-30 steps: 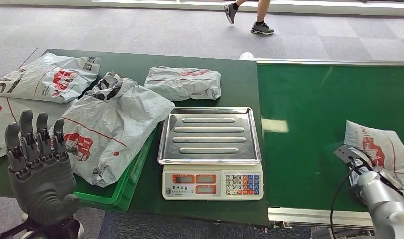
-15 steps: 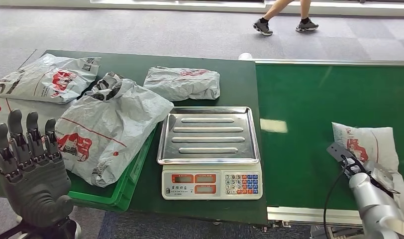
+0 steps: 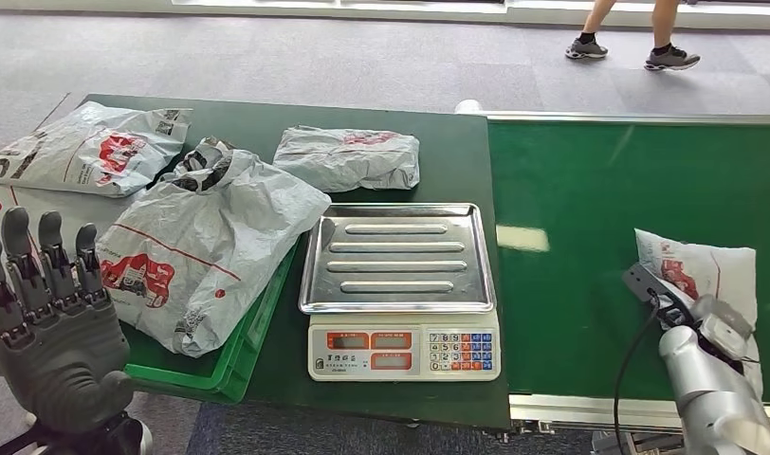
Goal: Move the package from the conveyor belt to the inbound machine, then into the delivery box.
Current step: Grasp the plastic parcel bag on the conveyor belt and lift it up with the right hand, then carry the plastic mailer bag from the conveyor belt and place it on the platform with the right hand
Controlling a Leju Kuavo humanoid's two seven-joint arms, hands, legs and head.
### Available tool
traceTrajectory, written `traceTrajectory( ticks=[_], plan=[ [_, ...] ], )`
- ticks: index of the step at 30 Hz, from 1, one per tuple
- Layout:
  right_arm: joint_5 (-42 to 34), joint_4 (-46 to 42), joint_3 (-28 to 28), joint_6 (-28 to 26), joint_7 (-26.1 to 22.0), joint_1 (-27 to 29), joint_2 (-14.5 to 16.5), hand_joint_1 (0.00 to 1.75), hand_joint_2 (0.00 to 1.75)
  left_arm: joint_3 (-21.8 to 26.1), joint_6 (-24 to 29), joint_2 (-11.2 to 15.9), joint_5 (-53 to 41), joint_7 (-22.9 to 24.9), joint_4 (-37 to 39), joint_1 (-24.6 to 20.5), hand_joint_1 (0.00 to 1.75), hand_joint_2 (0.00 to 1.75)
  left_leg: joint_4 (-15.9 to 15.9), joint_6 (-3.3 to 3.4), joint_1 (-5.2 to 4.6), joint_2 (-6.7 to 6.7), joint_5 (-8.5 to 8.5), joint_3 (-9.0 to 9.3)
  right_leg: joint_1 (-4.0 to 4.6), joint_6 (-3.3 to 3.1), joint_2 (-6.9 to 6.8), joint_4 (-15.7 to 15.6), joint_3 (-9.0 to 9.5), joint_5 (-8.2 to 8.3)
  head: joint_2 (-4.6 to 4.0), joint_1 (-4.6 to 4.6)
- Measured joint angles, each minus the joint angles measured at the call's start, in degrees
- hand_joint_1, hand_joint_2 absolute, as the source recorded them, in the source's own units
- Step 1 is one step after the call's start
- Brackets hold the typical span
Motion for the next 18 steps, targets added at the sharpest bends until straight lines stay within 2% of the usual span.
traceTrajectory(
  ticks=[3,6,10,15,18],
  plan=[
    [3.08,-8.01,0.43,-1.25,-1.54,-0.11,1.74,1.75,1.75,0.45,0.40,-0.01,0.94,-0.01,-0.37,0.14,0.00,1.75,-0.02,-0.03,-0.04,0.05,0.03,-0.08,-0.03,-0.03,0.09,0.04,-0.10,0.03,0.00,0.01],
    [4.11,-19.07,2.28,1.12,-3.01,-0.73,4.40,1.75,1.75,1.02,0.11,-0.05,1.52,0.00,-0.46,0.22,0.00,1.75,-0.02,-0.06,-0.04,0.24,0.04,0.04,-0.02,-0.06,0.32,0.05,-0.18,0.05,0.00,-0.01],
    [4.27,-29.43,6.63,2.73,-8.27,-1.75,6.92,1.75,1.75,1.38,-1.16,-0.02,2.34,0.02,0.17,-0.01,0.00,1.75,-0.06,-0.09,-0.03,0.06,0.11,-0.06,-0.01,-0.07,0.11,0.09,-0.17,0.04,0.00,0.01],
    [2.45,-34.73,20.96,6.66,-14.09,-8.82,10.39,1.75,1.75,0.82,-1.60,0.49,3.40,0.12,3.87,-3.24,0.00,1.75,-0.09,-0.20,-0.03,0.52,0.17,-0.01,0.02,-0.24,0.60,0.15,-0.38,0.18,0.00,-0.01],
    [-1.71,-32.67,32.08,7.26,-20.15,-13.78,14.72,1.75,1.75,-1.52,-1.59,0.76,3.55,0.17,6.73,-5.03,0.00,1.75,-0.10,-0.31,0.03,0.66,0.21,0.09,0.18,-0.32,0.74,0.15,-0.37,0.21,0.00,0.00]
  ],
)
